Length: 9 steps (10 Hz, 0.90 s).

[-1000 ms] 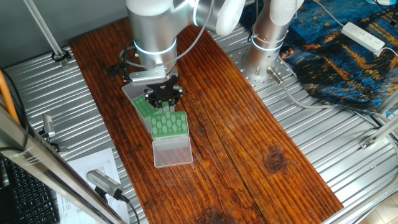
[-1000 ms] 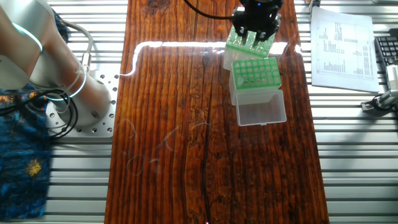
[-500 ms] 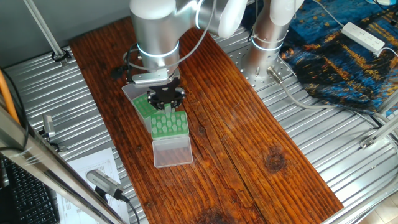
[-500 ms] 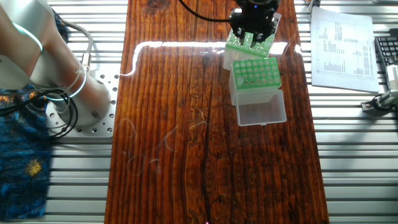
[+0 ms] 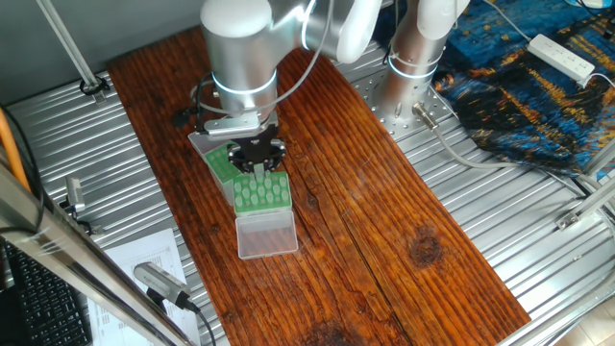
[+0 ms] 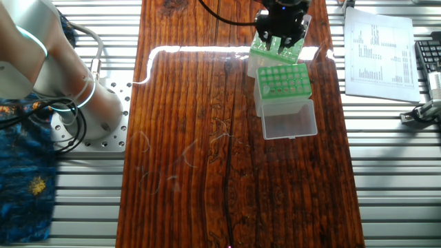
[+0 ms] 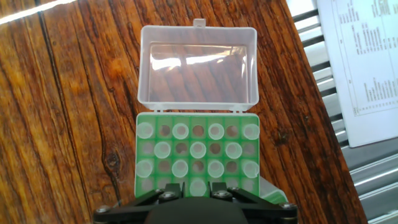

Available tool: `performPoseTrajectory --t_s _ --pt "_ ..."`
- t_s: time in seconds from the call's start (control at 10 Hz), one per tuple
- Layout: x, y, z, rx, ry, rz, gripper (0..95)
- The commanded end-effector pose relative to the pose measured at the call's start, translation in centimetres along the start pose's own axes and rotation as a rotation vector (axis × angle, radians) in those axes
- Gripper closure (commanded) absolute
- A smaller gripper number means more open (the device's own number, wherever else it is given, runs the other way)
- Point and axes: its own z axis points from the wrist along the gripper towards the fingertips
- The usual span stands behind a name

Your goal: Transfer all large pipette tips from one holder to another

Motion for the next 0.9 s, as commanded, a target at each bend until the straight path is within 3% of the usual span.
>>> performPoseTrajectory --t_s 0.1,0.9 --pt "-0.07 -0.01 0.11 -0.001 0.003 0.008 76.0" --pt "-0.3 0.11 0.21 -0.001 0.001 0.012 76.0"
